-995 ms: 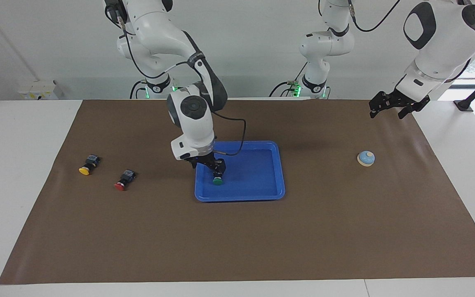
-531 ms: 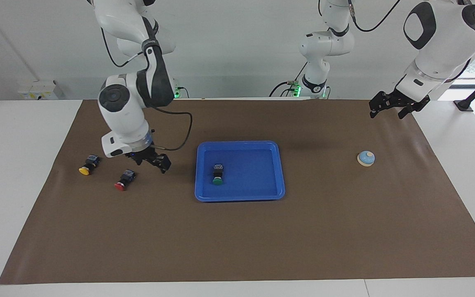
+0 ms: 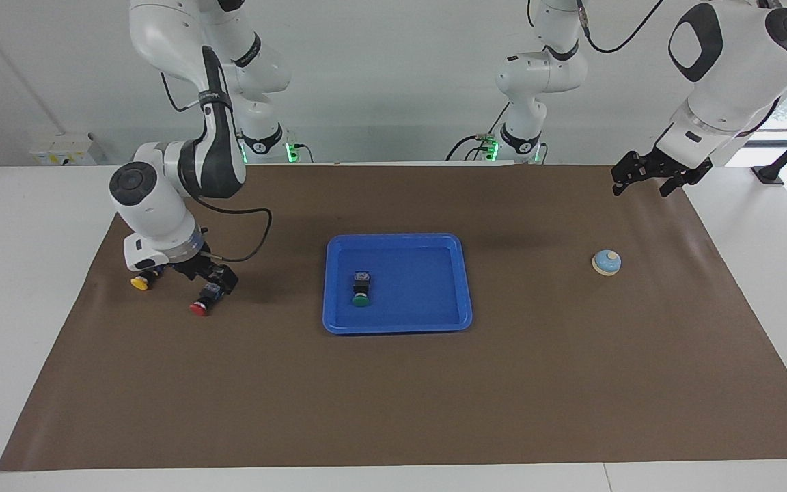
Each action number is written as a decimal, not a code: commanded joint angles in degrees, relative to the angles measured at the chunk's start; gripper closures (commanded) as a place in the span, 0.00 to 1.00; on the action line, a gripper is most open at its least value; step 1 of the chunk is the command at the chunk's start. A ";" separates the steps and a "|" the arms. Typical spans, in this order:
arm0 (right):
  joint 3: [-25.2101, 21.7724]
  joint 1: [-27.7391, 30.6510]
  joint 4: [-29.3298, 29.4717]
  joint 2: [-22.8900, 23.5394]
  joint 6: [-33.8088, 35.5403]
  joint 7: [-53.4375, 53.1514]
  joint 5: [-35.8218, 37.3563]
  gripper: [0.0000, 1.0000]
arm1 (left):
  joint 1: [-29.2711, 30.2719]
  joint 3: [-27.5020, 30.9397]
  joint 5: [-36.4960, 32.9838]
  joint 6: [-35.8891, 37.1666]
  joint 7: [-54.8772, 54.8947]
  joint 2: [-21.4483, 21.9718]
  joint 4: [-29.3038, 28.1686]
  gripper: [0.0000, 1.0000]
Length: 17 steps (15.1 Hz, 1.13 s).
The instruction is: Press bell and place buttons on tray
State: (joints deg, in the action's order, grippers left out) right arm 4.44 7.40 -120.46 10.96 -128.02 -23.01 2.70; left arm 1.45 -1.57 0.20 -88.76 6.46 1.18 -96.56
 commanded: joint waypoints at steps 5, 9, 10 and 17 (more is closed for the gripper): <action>0.74 1.83 -5.75 -1.39 -8.20 1.83 1.69 0.00 | -0.31 0.16 -0.91 0.34 -0.75 0.49 -0.38 0.00; 0.83 1.82 -3.73 1.77 -11.62 1.83 1.95 0.00 | -0.22 0.16 -0.91 0.34 -0.75 0.58 -0.38 0.00; 0.83 1.91 -3.64 2.82 -13.03 1.74 1.95 0.00 | -0.22 0.16 -0.91 0.34 -0.75 0.49 -0.38 0.00; 0.92 1.83 -3.38 3.71 -12.52 1.04 1.95 0.67 | -0.22 0.16 -0.91 0.34 -0.75 0.58 -0.38 0.00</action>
State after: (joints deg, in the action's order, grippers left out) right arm 4.80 8.41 -124.45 14.51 -141.00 -22.69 3.94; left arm 1.45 -1.56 0.21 -88.76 6.46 1.18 -96.56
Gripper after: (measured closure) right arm 0.110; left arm 0.000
